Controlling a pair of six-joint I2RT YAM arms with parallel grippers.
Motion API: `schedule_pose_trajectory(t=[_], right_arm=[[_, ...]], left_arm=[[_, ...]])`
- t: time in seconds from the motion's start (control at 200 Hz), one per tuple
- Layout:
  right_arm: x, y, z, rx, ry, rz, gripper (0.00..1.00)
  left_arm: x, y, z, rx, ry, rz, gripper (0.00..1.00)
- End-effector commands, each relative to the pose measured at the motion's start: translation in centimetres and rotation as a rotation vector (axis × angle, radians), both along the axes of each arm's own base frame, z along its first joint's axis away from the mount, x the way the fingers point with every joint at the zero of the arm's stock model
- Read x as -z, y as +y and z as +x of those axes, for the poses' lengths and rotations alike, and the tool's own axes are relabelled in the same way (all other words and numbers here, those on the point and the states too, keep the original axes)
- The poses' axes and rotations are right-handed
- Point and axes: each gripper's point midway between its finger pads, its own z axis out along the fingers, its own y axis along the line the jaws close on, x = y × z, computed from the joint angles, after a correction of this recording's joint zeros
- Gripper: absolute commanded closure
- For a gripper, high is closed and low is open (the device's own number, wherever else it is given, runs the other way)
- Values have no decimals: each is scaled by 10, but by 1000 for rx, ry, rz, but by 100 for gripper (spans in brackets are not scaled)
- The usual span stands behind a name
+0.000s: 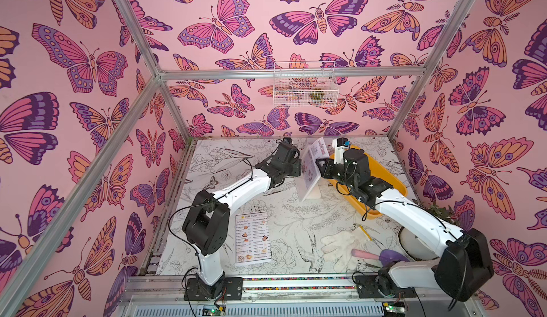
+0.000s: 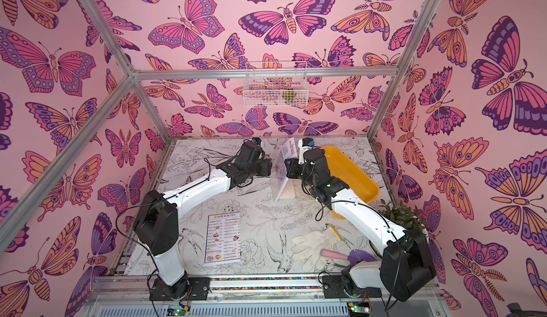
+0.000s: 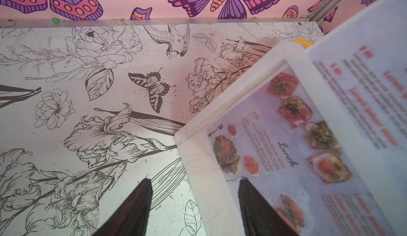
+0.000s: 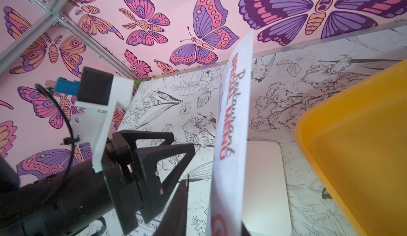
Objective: Replace the menus in the menu holders
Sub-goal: Insert the menu into the menu holder.
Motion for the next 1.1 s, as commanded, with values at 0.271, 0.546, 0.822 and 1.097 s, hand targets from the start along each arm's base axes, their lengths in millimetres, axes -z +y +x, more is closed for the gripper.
schedule_pose_trajectory(t=[0.271, 0.546, 0.822, 1.097], right_arm=[[-38, -17, 13, 34, -61, -39, 60], [-37, -15, 20, 25, -43, -44, 84], [-17, -6, 21, -6, 18, -40, 94], [-1, 10, 17, -66, 64, -43, 93]], left_arm=[[-12, 6, 2, -22, -30, -18, 35], [-16, 6, 4, -20, -39, -15, 35], [-17, 4, 5, -15, -40, -18, 35], [-18, 3, 6, -15, -41, -18, 35]])
